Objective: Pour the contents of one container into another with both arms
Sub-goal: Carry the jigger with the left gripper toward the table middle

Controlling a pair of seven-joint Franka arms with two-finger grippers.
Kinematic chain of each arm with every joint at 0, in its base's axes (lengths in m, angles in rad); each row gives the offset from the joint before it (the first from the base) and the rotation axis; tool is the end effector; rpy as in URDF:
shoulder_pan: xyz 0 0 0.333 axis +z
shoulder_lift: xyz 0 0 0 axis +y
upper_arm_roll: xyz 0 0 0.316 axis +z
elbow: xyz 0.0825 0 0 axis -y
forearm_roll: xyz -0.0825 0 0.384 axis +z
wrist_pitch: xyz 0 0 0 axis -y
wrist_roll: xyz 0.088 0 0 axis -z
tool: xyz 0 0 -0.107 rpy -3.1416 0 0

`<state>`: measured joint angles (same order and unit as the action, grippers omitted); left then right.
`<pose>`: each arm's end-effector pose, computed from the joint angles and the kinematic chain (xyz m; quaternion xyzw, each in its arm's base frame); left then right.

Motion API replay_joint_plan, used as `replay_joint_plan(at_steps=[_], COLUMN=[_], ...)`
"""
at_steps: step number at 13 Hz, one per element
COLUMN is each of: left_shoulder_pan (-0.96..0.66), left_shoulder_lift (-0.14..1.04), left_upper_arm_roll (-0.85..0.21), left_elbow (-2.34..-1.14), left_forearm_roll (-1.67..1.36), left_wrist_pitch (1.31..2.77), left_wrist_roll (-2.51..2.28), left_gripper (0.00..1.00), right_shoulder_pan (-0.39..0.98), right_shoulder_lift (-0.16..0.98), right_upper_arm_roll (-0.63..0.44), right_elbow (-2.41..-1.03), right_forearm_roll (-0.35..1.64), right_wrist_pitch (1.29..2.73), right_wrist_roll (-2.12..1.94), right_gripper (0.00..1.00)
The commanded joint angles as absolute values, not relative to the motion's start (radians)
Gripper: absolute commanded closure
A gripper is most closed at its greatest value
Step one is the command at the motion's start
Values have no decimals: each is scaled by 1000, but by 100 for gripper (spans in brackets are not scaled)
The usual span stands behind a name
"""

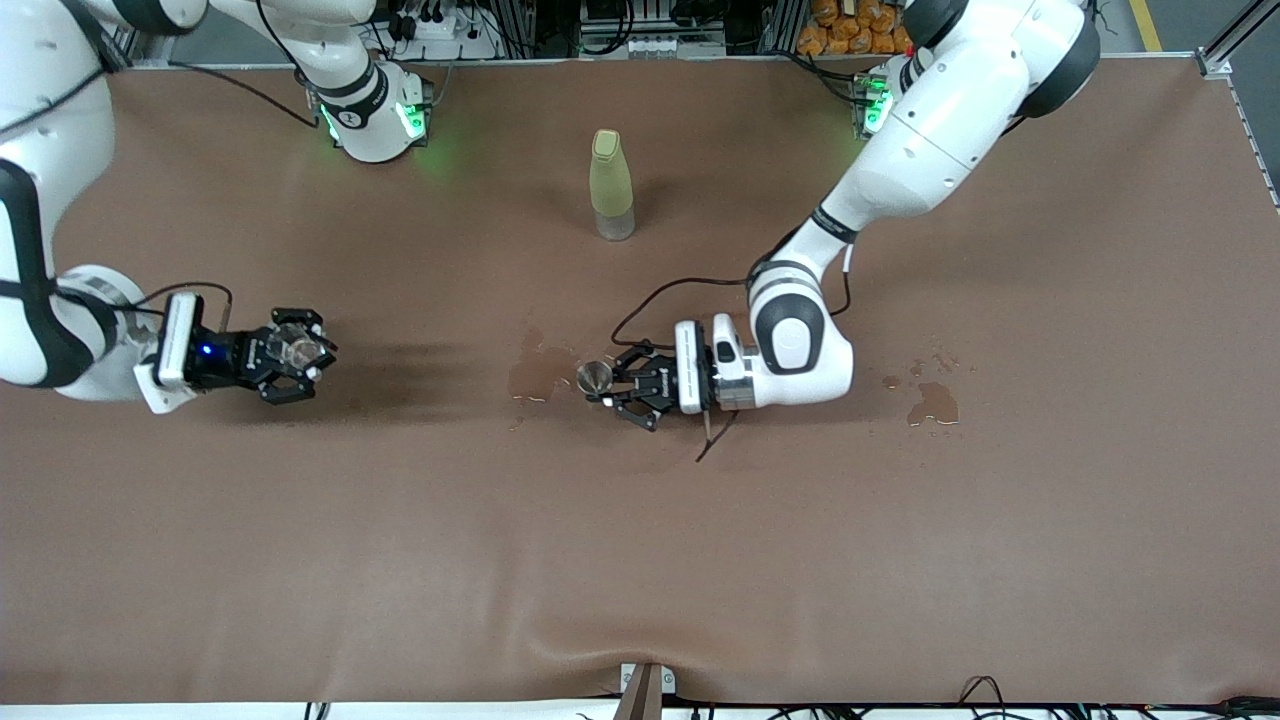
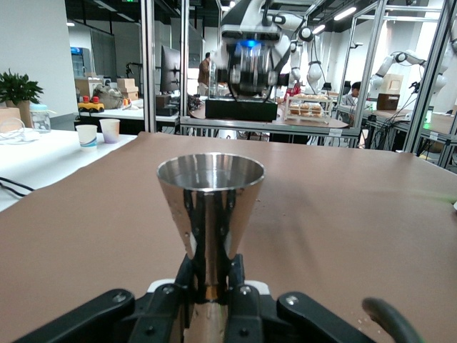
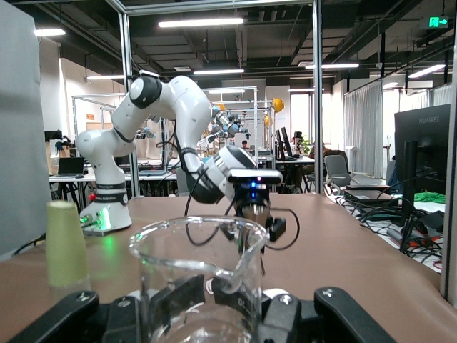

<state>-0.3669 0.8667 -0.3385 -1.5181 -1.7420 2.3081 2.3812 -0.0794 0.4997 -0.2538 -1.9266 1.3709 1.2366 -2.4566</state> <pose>0.5645 -0.4498 0.1857 0.5676 -0.5218 0.4411 0.4594 0.5617 -0.0488 0.2743 -0.4849 -0.5110 -0.4829 0.5201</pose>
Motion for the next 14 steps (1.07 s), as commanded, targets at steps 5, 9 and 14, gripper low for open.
replay_joint_plan(at_steps=[5, 9, 14], left_shoulder_pan=[-520, -578, -623], left_shoulder_lift=[862, 864, 870], left_upper_arm_roll=[-325, -325, -321], left_elbow=[-1473, -1427, -1404], left_forearm_roll=[-1858, -1882, -1882], left_wrist_pitch=[2437, 2465, 2476], left_wrist_roll=[2373, 2375, 2382], left_gripper=[100, 100, 100], right_shoulder_pan=[55, 119, 184], right_shoulder_lift=[273, 247, 213], right_upper_arm_roll=[-368, -364, -309], right_elbow=[-2095, -2154, -2215], right_forearm_roll=[1365, 1399, 1502], right_wrist_pitch=[1247, 1333, 1420], right_wrist_roll=[-2286, -2286, -2286], right_gripper=[100, 100, 100])
